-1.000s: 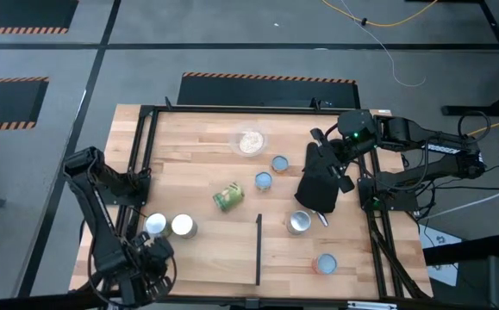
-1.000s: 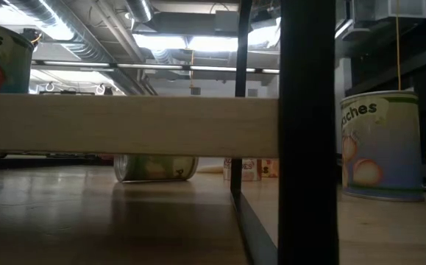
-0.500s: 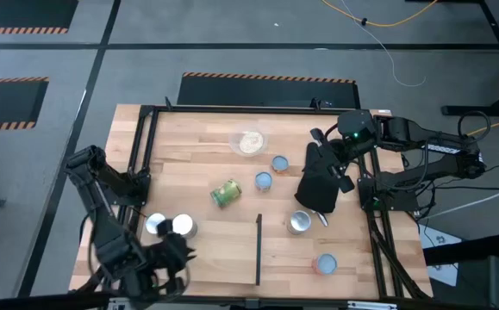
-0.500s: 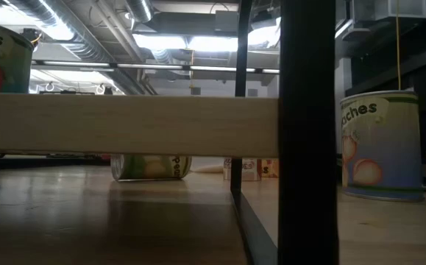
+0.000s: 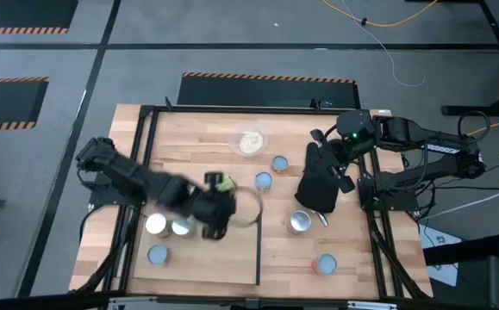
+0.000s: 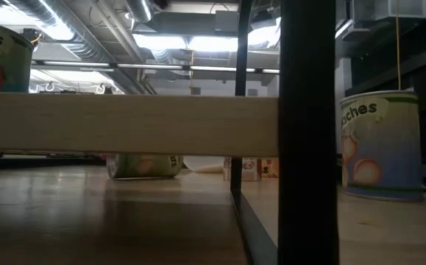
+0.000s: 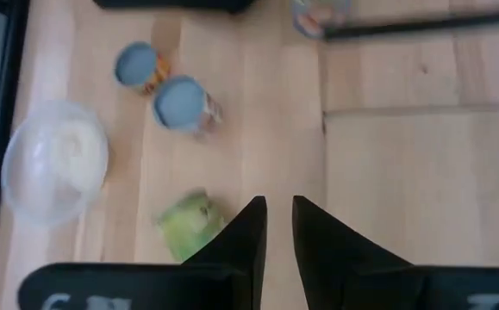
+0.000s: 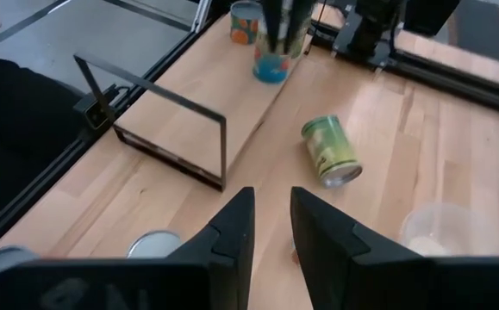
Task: Pick and place cans onto a shelf
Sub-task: Put the red canned tomato on the shelf aligned with the other blue canned orange
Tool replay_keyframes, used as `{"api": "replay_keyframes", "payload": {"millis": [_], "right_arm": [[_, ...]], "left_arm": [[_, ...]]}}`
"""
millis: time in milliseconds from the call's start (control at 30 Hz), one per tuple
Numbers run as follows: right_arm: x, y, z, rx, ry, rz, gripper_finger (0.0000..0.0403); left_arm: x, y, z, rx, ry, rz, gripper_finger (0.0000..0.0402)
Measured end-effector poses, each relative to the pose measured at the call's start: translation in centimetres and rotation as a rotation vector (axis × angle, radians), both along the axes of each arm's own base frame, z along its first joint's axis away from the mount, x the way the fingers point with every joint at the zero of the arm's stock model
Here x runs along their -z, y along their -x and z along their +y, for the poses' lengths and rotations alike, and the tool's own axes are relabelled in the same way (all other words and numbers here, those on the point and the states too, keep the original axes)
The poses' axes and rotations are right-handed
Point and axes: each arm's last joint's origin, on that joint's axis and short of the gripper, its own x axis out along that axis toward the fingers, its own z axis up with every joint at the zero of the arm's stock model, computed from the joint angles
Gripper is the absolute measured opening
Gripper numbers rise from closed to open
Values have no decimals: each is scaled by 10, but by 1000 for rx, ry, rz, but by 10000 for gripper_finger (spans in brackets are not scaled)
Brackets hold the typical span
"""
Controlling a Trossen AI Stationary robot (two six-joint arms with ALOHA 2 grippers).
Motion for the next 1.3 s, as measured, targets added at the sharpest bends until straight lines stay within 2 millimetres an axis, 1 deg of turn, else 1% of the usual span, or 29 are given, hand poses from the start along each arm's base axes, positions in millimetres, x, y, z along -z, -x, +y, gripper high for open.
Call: {"api": "replay_keyframes", "payload": {"millis": [133,267,400,500,567,700,833,1000,1133,1300], "right_arm": [[3,3,0,1,-6,44,83],[5,4,0,17,-28,79,83],[5,5,0,33,-48,92,83],[5,5,0,33,-48,92,83],[5,5,0,33,-47,92,83],[5,5,0,33,-48,92,83],[5,5,0,33,-48,91,83],[5,4,0,33,-48,91,83],[5,4,0,34,-48,92,83],[5,4,0,34,-48,92,83]], "left_arm": [[0,-21,39,3,-7,-49,55],[-2,-36,70,-20,-37,-109,57],[3,-48,92,-30,23,-126,68],[13,-57,103,-7,102,-100,84],[23,-64,108,37,128,-71,93],[42,-78,110,121,115,-39,106],[60,-93,110,194,70,-24,108],[78,-104,109,276,14,4,107],[93,-110,109,306,-4,35,108],[113,-117,114,284,-2,79,106]]}}
